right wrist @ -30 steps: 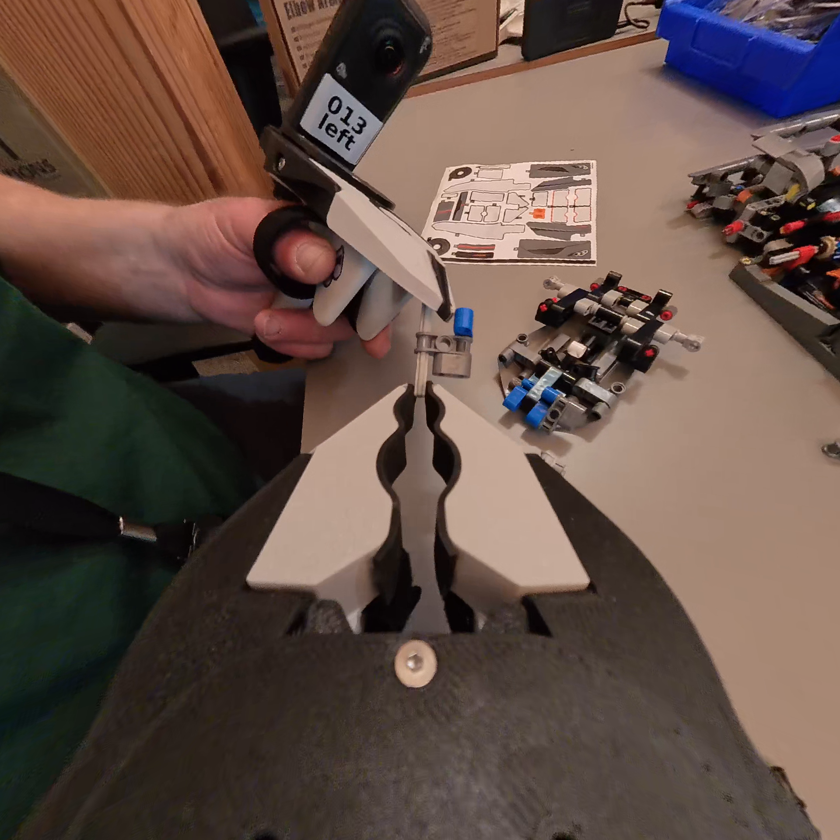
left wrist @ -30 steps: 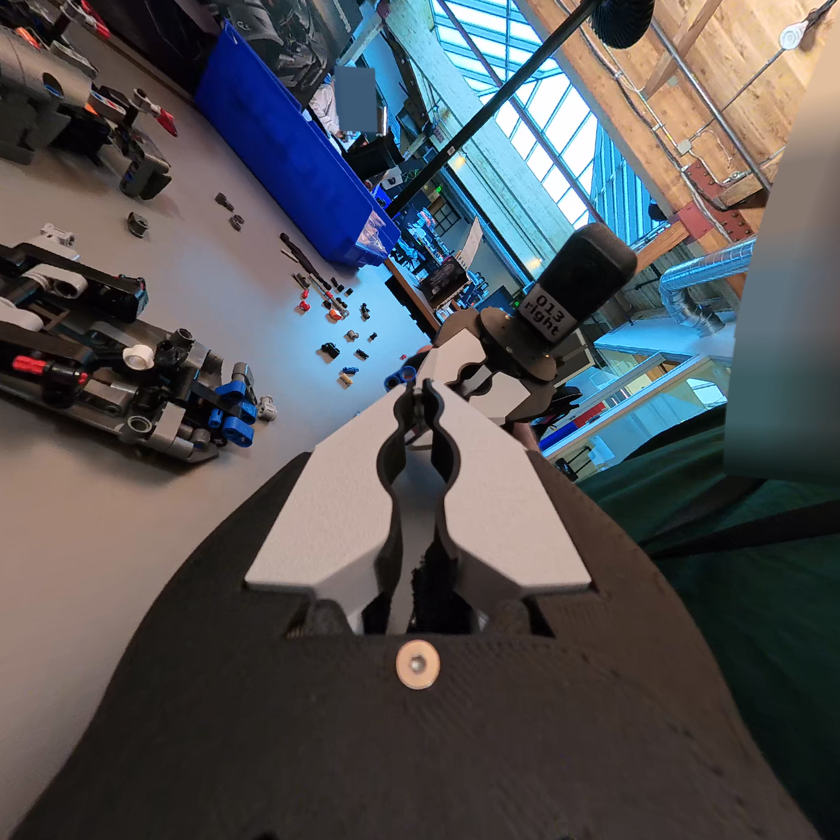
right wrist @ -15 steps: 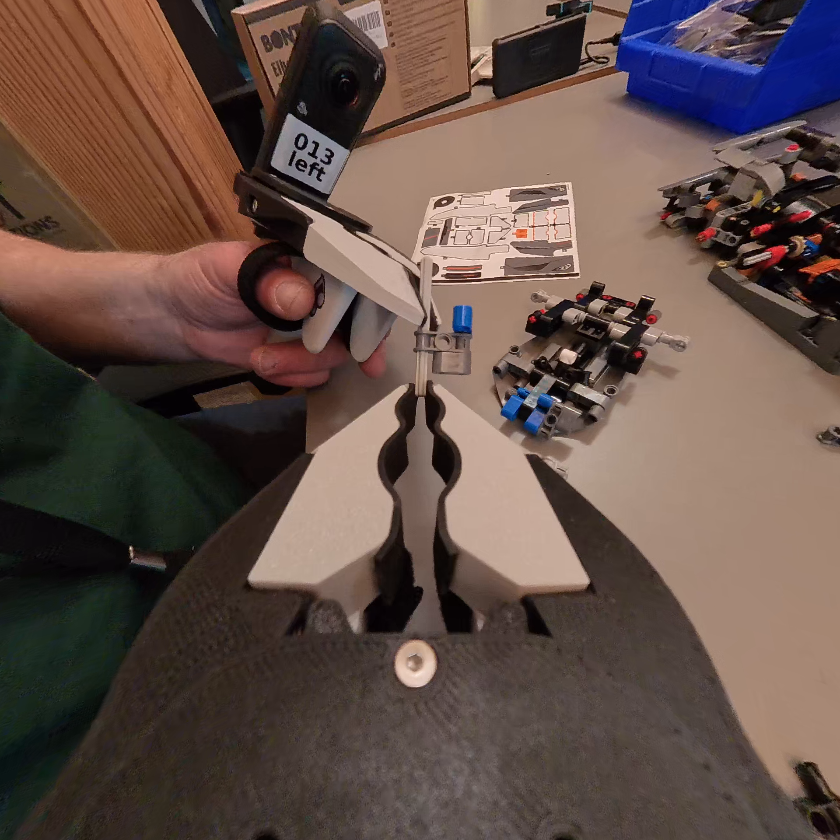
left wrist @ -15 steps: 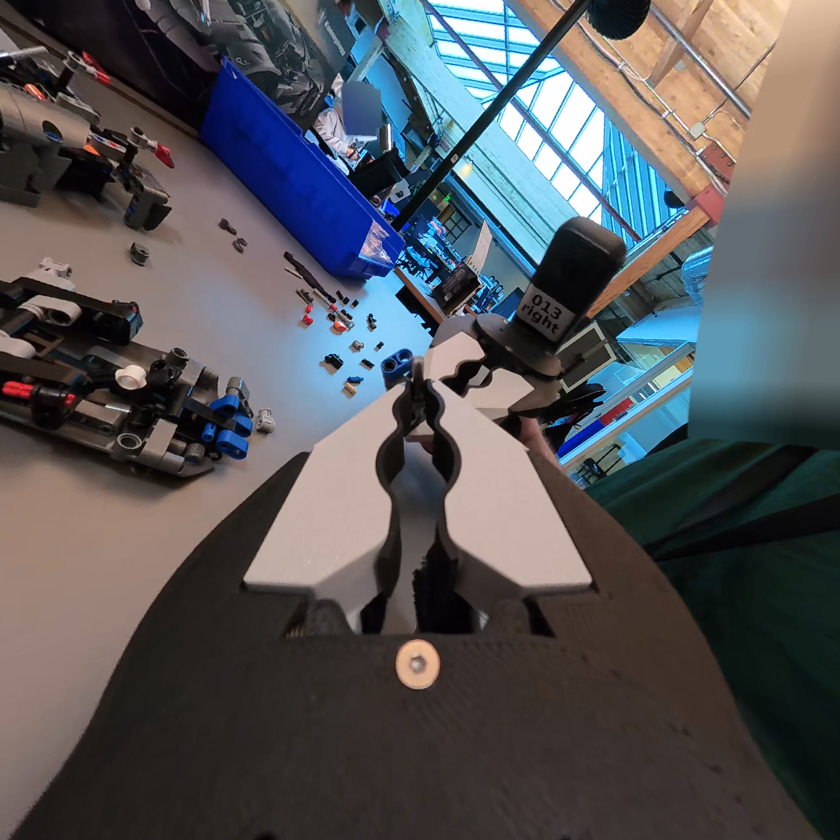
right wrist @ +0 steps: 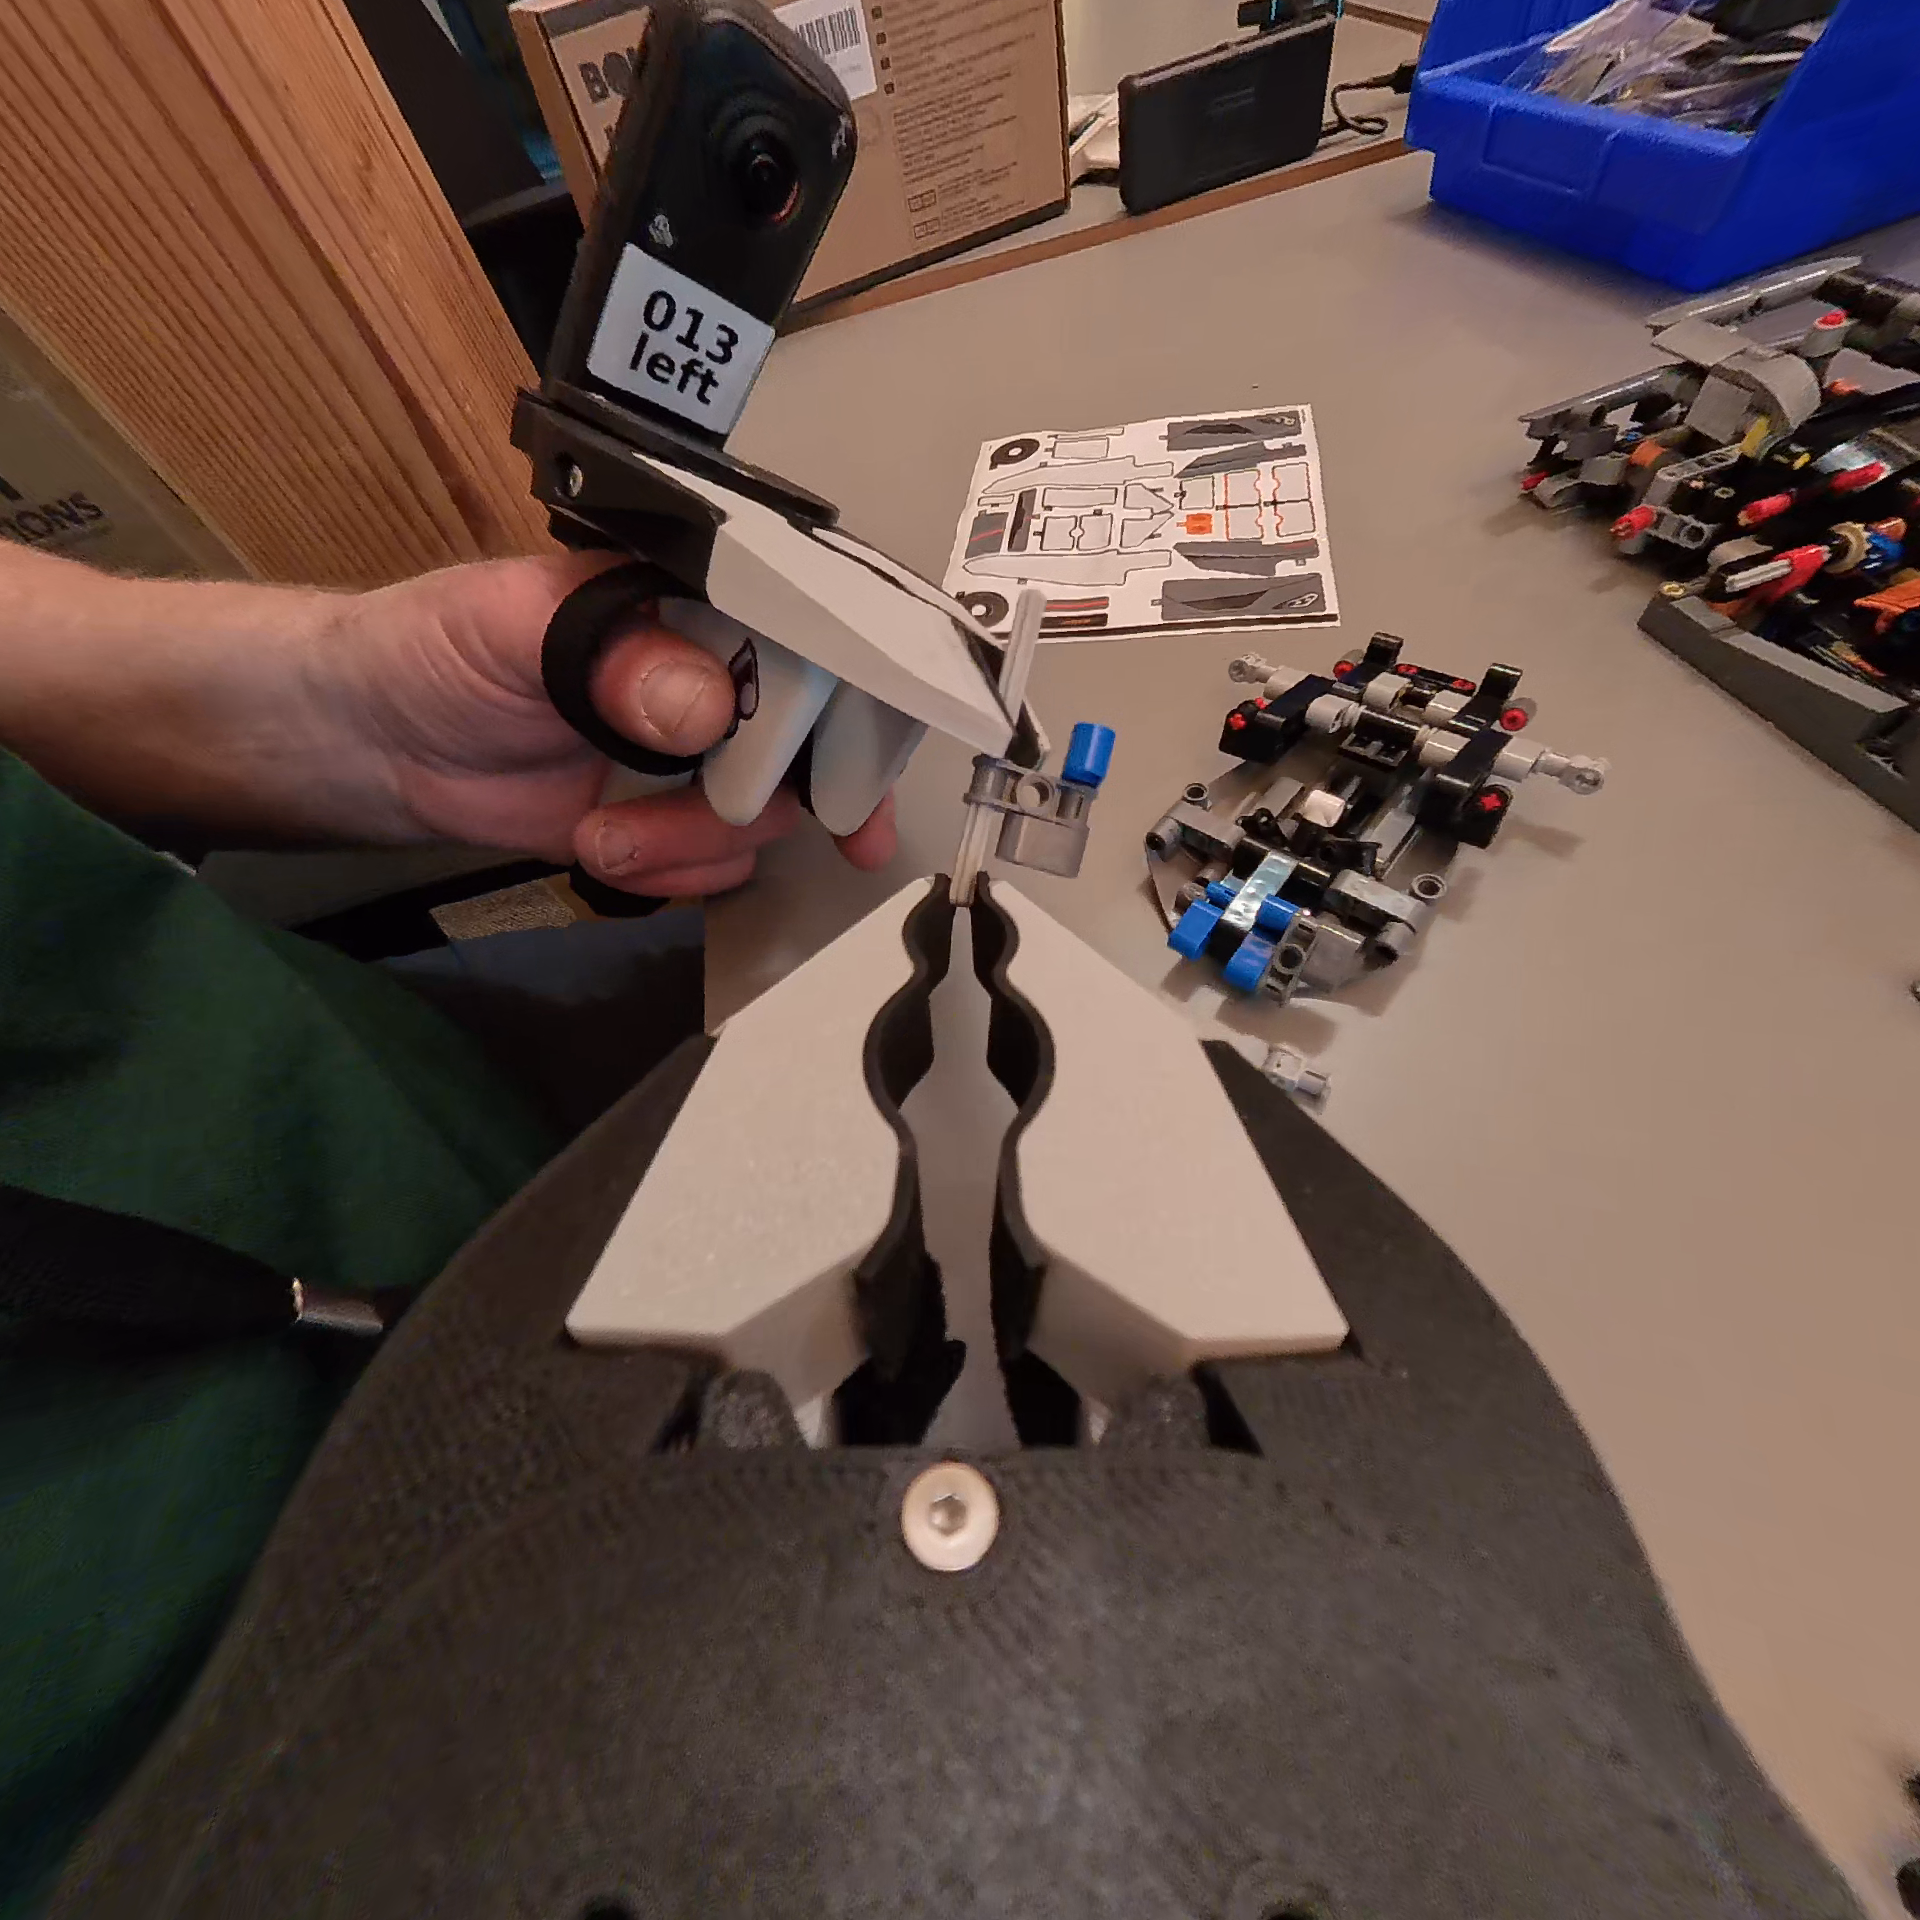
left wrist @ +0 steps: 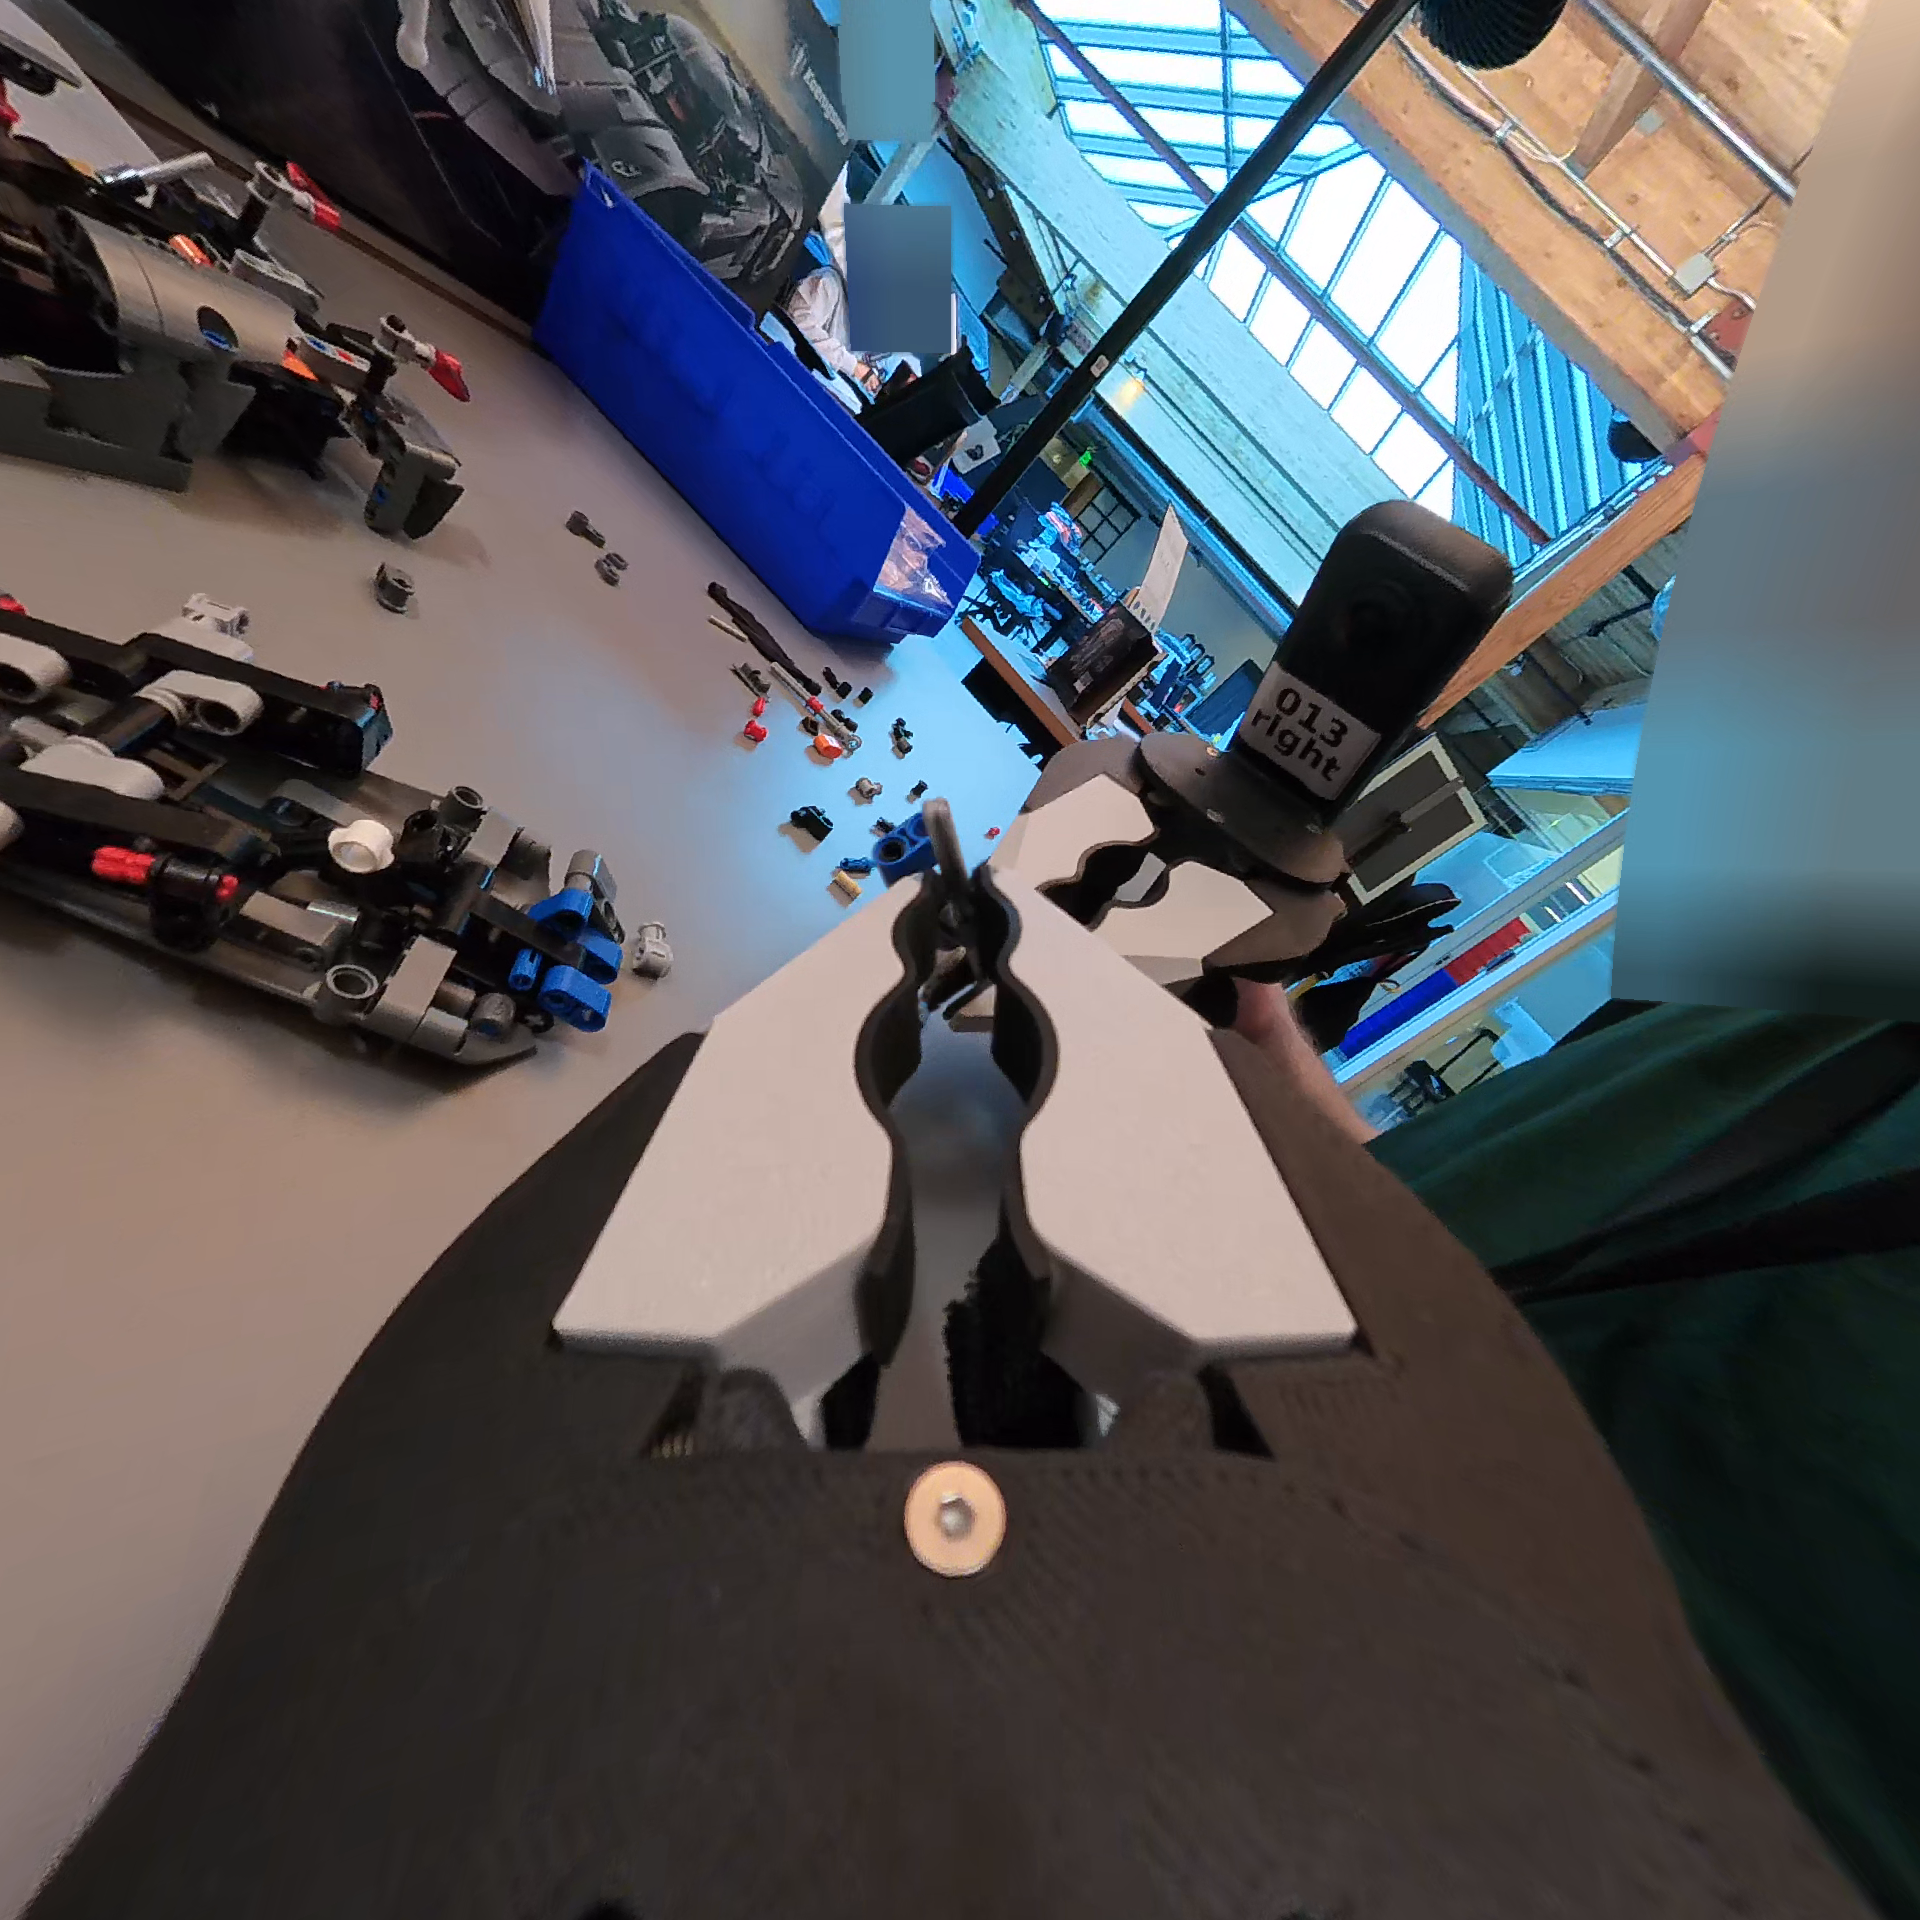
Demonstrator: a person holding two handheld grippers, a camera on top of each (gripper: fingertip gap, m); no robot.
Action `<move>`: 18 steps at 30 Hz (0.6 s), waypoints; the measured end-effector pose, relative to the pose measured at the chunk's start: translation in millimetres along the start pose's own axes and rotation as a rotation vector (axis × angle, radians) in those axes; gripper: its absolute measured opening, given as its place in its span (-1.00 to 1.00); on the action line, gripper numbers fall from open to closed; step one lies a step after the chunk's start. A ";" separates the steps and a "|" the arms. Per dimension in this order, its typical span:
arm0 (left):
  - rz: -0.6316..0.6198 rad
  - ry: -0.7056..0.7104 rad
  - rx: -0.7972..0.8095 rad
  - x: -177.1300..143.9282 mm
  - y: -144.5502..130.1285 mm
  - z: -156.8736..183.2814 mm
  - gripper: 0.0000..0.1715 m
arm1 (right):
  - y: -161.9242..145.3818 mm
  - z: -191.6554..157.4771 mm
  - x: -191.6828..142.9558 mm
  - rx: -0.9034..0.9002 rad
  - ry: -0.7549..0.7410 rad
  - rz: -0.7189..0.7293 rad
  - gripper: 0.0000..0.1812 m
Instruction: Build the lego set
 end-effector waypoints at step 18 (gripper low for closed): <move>-0.084 0.146 -0.005 -1.2 -12.7 -4.3 -0.98 | -14.7 3.2 16.0 0.053 -0.030 -0.045 -1.00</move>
Point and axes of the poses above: each gripper's, where its closed fingertips meet, x out along the fingers, y out of its top, z = x × y across the jaws, the point moved 7 cm from there along -x, back along the fingers, and after that the axes turned 14 degrees about x, right-handed, at the moved point
